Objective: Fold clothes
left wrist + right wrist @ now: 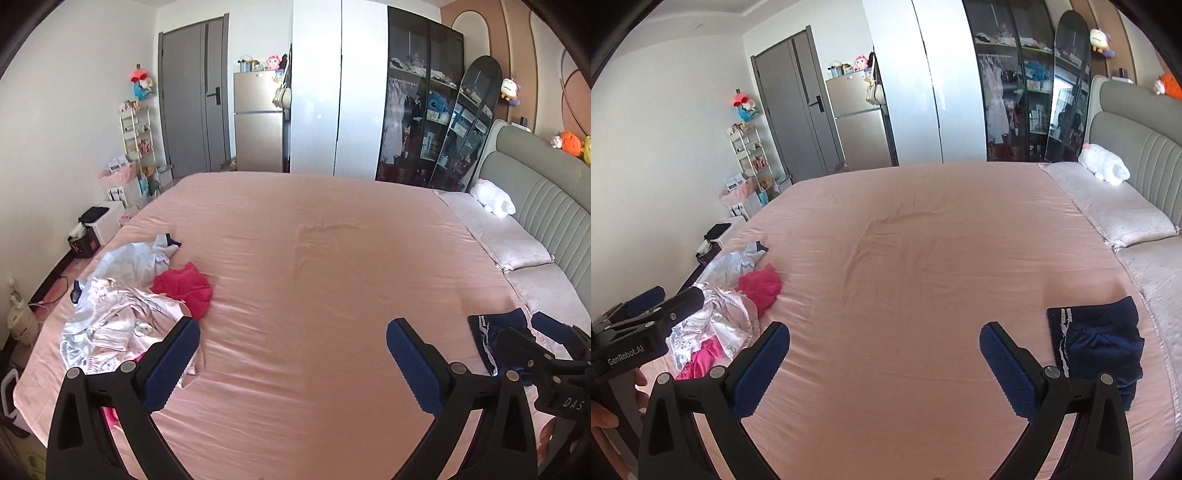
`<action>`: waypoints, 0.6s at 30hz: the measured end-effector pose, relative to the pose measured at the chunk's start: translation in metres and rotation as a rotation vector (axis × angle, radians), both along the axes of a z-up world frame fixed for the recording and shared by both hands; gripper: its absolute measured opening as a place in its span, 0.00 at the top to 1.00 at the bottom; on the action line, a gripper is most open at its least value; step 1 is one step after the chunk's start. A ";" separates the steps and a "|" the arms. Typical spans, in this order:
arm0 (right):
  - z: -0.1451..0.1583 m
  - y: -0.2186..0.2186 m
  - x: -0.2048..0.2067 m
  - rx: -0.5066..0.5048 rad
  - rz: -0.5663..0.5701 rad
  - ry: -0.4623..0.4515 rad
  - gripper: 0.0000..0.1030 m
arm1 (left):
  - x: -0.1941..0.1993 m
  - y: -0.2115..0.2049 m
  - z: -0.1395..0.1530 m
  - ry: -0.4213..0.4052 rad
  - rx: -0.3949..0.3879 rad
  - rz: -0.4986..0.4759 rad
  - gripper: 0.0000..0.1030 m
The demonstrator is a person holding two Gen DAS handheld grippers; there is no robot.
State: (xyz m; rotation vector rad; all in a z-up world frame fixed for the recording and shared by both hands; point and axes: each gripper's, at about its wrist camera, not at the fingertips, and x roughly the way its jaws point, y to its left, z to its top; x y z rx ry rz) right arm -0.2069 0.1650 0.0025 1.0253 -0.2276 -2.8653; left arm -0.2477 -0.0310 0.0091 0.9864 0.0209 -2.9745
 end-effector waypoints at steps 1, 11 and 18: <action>0.003 -0.003 0.010 0.003 0.002 0.010 0.00 | 0.010 -0.002 0.005 0.020 -0.011 -0.001 0.00; 0.003 -0.018 0.136 0.054 -0.090 0.016 0.00 | 0.122 0.004 0.003 0.061 0.029 -0.046 0.00; -0.010 -0.035 0.220 0.014 -0.160 -0.008 0.00 | 0.198 0.010 -0.021 0.025 0.033 0.008 0.00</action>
